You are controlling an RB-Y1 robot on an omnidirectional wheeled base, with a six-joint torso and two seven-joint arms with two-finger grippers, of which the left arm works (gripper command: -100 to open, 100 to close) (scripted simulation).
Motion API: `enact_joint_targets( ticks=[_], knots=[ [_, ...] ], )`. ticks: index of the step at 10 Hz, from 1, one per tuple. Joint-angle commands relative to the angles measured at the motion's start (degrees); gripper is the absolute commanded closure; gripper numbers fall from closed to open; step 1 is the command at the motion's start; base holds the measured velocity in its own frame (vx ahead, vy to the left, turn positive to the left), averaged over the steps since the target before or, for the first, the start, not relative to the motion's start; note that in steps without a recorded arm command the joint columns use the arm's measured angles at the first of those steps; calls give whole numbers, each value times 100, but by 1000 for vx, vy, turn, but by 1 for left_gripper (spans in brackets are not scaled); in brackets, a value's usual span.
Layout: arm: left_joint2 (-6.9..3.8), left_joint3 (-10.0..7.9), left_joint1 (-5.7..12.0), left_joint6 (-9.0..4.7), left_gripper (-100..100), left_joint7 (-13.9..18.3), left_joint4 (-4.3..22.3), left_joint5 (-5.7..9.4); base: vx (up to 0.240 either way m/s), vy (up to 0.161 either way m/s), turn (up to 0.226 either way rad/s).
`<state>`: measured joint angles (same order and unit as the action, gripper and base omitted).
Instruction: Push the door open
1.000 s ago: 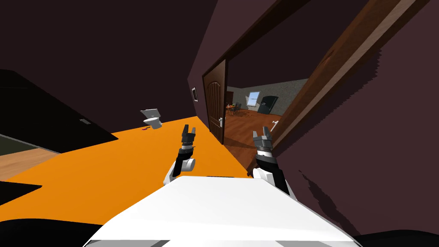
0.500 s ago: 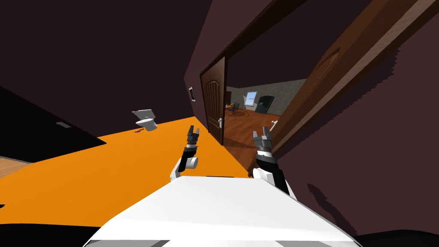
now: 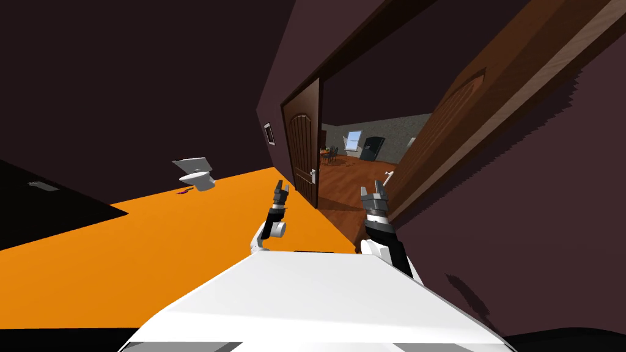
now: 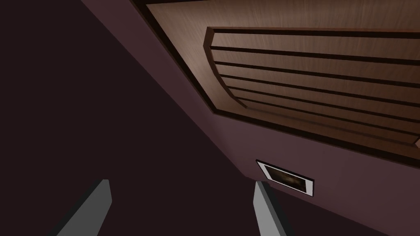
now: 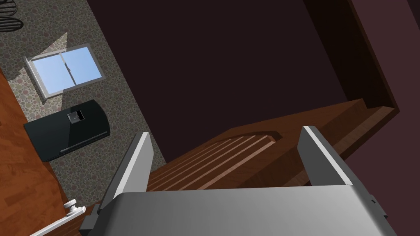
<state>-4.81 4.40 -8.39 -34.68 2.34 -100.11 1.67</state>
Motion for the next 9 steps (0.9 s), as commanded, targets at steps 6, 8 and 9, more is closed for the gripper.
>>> enact_joint_targets(
  ticks=[6,8,9],
  knots=[
    [-67,151,534,66,-100,193,883,-15,74,69,-83],
    [-81,210,733,78,-100,258,1223,-24,70,68,-104],
    [-86,240,835,84,-100,292,1396,-28,84,83,-102]
  ],
)
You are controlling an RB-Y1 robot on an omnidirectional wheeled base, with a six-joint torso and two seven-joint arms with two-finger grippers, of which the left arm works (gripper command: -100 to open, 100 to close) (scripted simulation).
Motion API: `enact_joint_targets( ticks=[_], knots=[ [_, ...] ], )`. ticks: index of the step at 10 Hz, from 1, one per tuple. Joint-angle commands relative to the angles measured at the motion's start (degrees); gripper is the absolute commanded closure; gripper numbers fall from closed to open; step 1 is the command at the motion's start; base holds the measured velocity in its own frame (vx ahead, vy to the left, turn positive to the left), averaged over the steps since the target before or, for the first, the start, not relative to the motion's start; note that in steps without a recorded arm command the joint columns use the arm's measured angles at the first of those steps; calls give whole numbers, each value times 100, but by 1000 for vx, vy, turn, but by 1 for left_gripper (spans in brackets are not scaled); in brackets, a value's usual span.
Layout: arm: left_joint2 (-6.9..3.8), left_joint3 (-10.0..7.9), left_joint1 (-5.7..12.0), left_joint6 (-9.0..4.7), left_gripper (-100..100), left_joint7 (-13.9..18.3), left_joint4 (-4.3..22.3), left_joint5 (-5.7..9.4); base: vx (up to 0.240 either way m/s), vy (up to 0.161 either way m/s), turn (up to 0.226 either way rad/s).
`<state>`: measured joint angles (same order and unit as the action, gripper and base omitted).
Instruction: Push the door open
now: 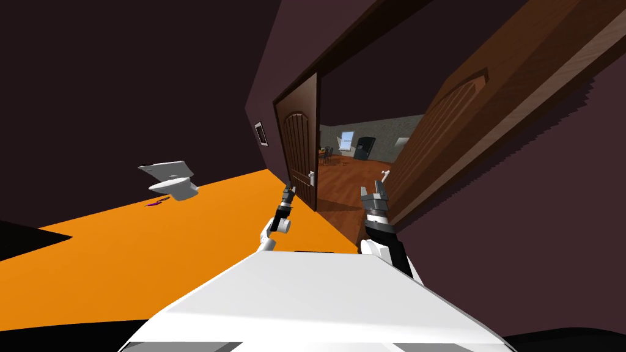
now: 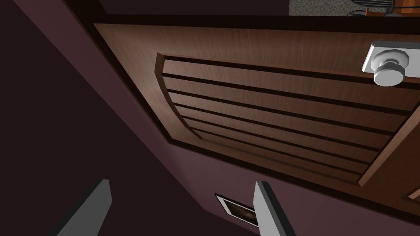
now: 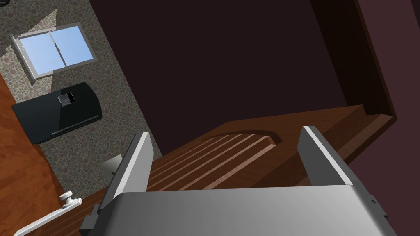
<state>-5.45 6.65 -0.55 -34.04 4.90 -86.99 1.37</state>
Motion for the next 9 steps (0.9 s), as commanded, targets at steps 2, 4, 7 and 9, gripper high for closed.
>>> enact_joint_targets(
  ticks=[2,4,7,9],
  knots=[
    [-32,76,254,32,-100,102,432,-7,77,106,-115],
    [-42,136,457,44,-100,169,778,-16,76,93,-106],
    [-52,226,762,62,-100,269,1257,-29,79,98,-108],
    [-58,286,964,74,-100,335,1642,-38,63,97,-92]
  ],
)
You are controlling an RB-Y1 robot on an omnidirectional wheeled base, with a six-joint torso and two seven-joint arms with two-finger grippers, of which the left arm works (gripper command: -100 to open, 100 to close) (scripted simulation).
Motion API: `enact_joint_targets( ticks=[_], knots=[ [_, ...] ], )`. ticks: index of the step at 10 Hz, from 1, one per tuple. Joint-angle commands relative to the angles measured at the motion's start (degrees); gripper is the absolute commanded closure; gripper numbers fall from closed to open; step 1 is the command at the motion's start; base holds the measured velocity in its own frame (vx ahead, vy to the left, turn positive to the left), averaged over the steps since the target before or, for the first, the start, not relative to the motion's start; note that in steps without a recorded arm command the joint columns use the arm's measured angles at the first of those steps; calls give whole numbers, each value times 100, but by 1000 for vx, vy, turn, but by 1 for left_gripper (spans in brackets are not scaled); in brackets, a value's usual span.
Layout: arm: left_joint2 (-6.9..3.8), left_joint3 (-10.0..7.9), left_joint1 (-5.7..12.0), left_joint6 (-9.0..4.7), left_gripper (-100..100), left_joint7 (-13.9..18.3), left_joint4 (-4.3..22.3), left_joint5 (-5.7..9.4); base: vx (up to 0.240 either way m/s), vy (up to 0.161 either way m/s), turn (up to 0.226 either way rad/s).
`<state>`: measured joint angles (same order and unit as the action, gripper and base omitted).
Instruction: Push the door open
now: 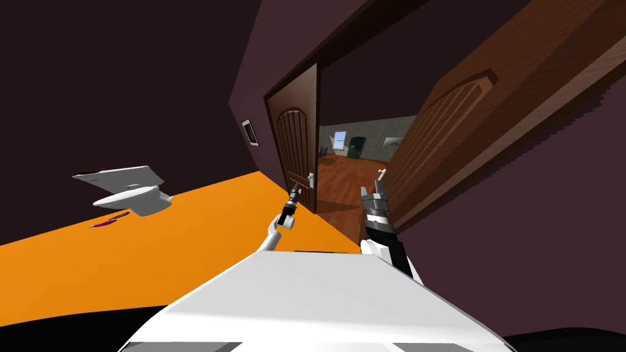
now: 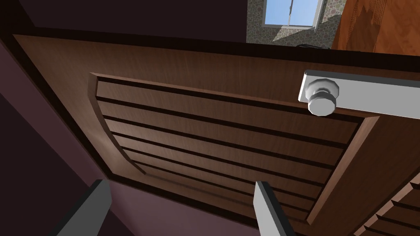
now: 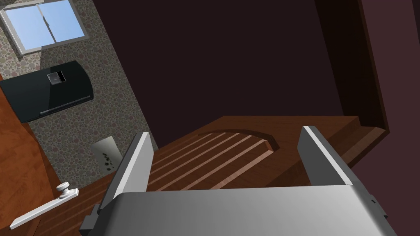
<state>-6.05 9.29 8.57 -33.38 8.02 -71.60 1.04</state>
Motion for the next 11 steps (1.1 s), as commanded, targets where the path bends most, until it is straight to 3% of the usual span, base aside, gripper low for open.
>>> enact_joint_targets(
  ticks=[1,3,8,9,11],
  knots=[
    [0,51,151,14,-100,55,272,-9,67,92,-106],
    [-2,80,250,20,-100,88,440,-13,52,78,-71],
    [-7,223,730,49,-100,245,1239,-34,55,82,-93],
    [-7,223,730,49,-100,245,1259,-34,44,70,-36],
    [-7,278,916,60,-100,306,1576,-42,45,66,-79]
  ],
)
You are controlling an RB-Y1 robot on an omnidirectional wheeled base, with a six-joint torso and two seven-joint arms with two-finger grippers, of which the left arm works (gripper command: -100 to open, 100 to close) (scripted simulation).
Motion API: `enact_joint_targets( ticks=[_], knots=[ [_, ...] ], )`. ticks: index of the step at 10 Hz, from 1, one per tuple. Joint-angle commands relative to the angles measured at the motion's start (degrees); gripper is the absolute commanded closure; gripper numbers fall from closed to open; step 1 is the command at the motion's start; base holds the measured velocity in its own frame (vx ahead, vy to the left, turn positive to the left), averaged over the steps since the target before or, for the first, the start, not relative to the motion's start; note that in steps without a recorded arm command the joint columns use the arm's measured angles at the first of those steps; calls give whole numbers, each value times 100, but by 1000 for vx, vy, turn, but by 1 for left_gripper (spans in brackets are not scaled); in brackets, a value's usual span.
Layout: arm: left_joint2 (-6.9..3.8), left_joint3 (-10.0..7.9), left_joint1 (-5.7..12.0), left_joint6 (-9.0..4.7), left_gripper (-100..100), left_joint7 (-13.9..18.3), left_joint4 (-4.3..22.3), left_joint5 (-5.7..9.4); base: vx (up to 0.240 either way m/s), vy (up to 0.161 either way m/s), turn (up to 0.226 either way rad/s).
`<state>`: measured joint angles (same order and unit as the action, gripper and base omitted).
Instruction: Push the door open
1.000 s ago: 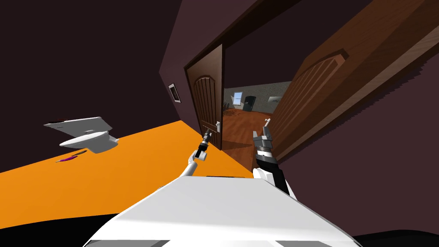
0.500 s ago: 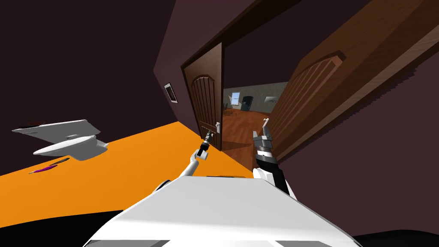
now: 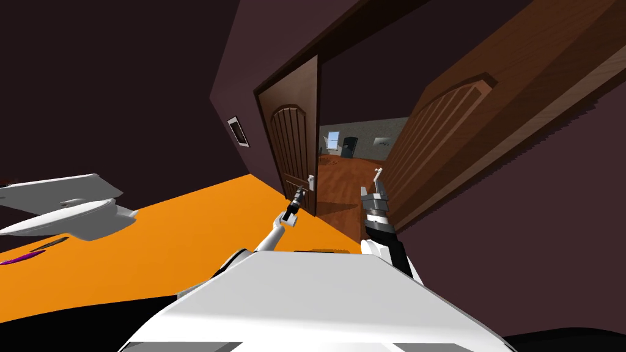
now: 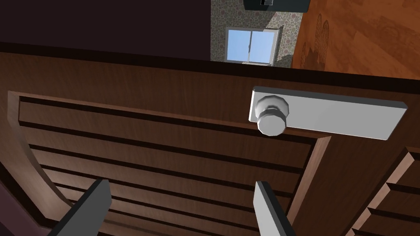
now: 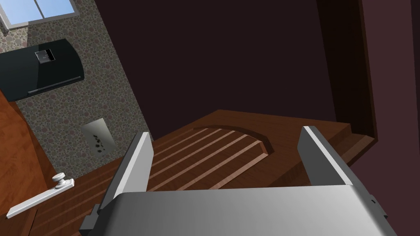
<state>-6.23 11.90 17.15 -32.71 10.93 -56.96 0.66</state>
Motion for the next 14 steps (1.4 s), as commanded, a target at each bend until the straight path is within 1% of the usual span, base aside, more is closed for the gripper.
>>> enact_joint_targets(
  ticks=[1,6,11,14],
  knots=[
    [11,44,150,-1,-100,45,268,-8,50,93,-103],
    [16,168,570,24,-100,183,984,-26,63,96,-89],
    [24,275,932,46,-100,301,1602,-42,49,80,-75],
    [30,327,1108,56,-100,359,1901,-50,40,78,-59]
  ],
)
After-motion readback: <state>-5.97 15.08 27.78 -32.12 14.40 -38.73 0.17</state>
